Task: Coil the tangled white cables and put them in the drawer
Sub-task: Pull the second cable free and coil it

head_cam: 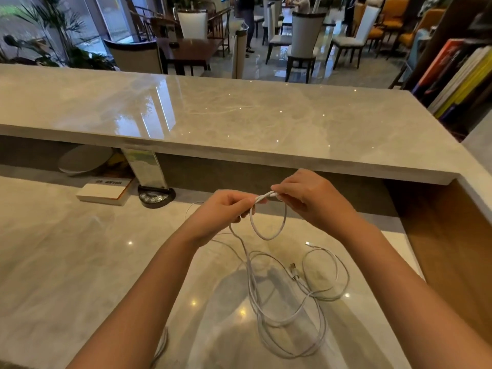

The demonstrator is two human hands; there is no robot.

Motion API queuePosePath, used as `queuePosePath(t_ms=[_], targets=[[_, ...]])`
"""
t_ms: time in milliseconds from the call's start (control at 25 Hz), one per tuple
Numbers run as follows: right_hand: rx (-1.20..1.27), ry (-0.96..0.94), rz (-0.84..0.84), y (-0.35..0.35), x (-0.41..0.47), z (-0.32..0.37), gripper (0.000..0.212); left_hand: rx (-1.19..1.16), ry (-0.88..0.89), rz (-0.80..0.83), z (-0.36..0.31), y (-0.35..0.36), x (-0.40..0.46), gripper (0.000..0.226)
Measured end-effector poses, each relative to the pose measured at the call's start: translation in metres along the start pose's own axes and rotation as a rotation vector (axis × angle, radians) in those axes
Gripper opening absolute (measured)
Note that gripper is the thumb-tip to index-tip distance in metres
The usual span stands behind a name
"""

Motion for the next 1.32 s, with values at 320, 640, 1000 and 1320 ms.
queuePosePath(t_ms=[320, 640, 1000, 1320], targets=[[0.185, 0.353, -0.048, -0.024, -0.007, -0.009, 0.014, -0.133, -0.016, 0.044, 0.005, -0.002, -0.005, 0.027], [0.488, 0.609, -0.099, -0.006, -0.013, 0.005, 0.008, -0.522, -0.045, 0.178, 0.019, -0.001, -0.011, 0.028], [1.097, 0.928, -0.447, 0.03, -0.029, 0.006, 0.023, -0.673, -0.093, 0.314, 0.012, 0.004, -0.013, 0.023], [1.077, 0.764, 0.086, 0.105, -0.037, 0.043, 0.016, -1.008, -0.042, 0.167, 0.004, -0.017, 0.003, 0.025]])
Point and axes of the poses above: each hand's wrist, its own x-axis towards the middle knuckle, its own y-axis out of the palm, z = x × y, the point moved 7 cm from there along x, towards the middle knuckle, and after that the axes turned 6 degrees about -y, right-handed, at the moved point
